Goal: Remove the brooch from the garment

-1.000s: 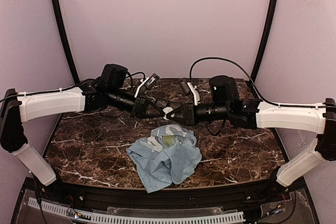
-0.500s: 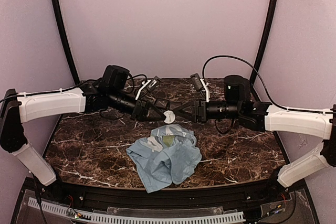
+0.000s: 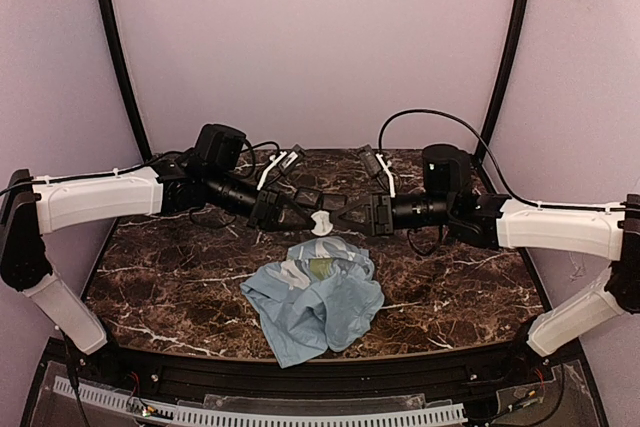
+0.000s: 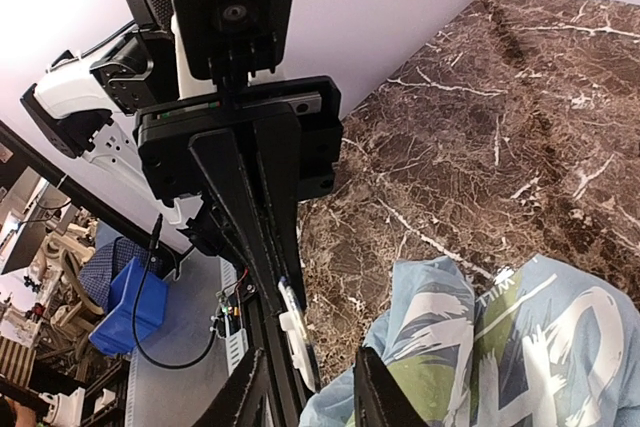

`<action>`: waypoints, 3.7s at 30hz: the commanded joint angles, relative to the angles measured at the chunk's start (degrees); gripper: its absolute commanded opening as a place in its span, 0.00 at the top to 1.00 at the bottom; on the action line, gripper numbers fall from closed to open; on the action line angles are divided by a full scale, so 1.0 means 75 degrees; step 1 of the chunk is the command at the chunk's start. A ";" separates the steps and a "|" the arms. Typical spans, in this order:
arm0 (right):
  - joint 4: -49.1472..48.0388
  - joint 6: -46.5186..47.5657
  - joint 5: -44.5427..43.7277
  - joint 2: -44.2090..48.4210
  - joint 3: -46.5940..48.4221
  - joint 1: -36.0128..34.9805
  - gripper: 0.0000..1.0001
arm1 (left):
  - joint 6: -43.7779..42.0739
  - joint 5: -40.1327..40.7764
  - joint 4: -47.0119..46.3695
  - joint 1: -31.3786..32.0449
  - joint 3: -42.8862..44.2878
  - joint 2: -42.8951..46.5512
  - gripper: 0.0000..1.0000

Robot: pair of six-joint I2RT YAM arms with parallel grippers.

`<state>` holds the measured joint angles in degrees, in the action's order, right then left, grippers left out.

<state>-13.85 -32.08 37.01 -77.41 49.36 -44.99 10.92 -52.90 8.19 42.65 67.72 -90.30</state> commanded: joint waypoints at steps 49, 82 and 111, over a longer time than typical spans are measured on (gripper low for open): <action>0.5246 0.2415 -0.6612 -0.3793 0.4770 0.0009 1.00 | 0.0114 0.4113 0.1769 -0.3204 0.0458 0.1567 0.09; 0.5170 0.3472 -0.6790 -0.7577 0.8067 0.1029 1.00 | -0.0487 0.5754 0.2249 -0.4620 -0.0770 0.2907 0.02; 0.5433 0.3626 -0.6973 -0.7902 0.8272 0.1045 1.00 | -0.0439 0.5601 0.2237 -0.4615 -0.0768 0.2829 0.03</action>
<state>26.20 -5.02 -15.05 -135.13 110.02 -37.50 7.70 -10.33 24.56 8.34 62.83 -69.01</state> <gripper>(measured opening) 0.009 0.975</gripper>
